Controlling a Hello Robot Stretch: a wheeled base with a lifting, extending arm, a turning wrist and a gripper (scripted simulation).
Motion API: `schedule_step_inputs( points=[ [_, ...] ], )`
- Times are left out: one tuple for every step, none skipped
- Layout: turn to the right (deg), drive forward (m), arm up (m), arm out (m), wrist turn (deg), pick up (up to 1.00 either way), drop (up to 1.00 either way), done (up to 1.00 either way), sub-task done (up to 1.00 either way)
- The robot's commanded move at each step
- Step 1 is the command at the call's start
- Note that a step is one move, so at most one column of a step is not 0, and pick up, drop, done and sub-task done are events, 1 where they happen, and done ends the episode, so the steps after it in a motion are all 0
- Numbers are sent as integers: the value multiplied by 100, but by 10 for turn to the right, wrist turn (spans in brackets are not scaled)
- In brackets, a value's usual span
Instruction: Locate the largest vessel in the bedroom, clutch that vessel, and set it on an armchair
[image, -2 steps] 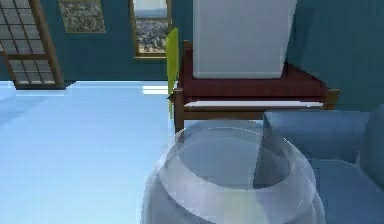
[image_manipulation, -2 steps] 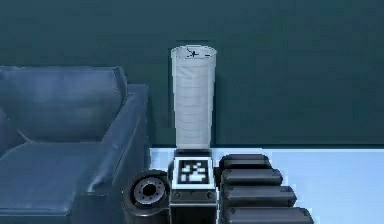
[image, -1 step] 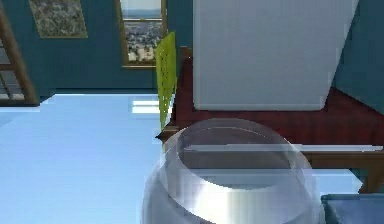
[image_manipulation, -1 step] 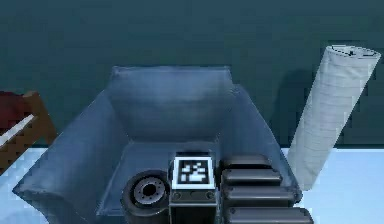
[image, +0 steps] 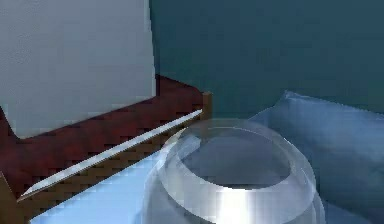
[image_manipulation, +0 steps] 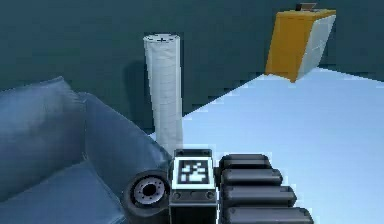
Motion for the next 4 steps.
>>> schedule_step_inputs(
  points=[
    [390, 0, 0, 0, 0, 0, 0, 0, 0],
    [-450, 0, 0, 0, 0, 0, 0, 0, 0],
    [-270, 0, 0, 0, 0, 0, 0, 0, 0],
    [0, 0, 0, 48, 0, 0, 0, 0, 0]
  ],
)
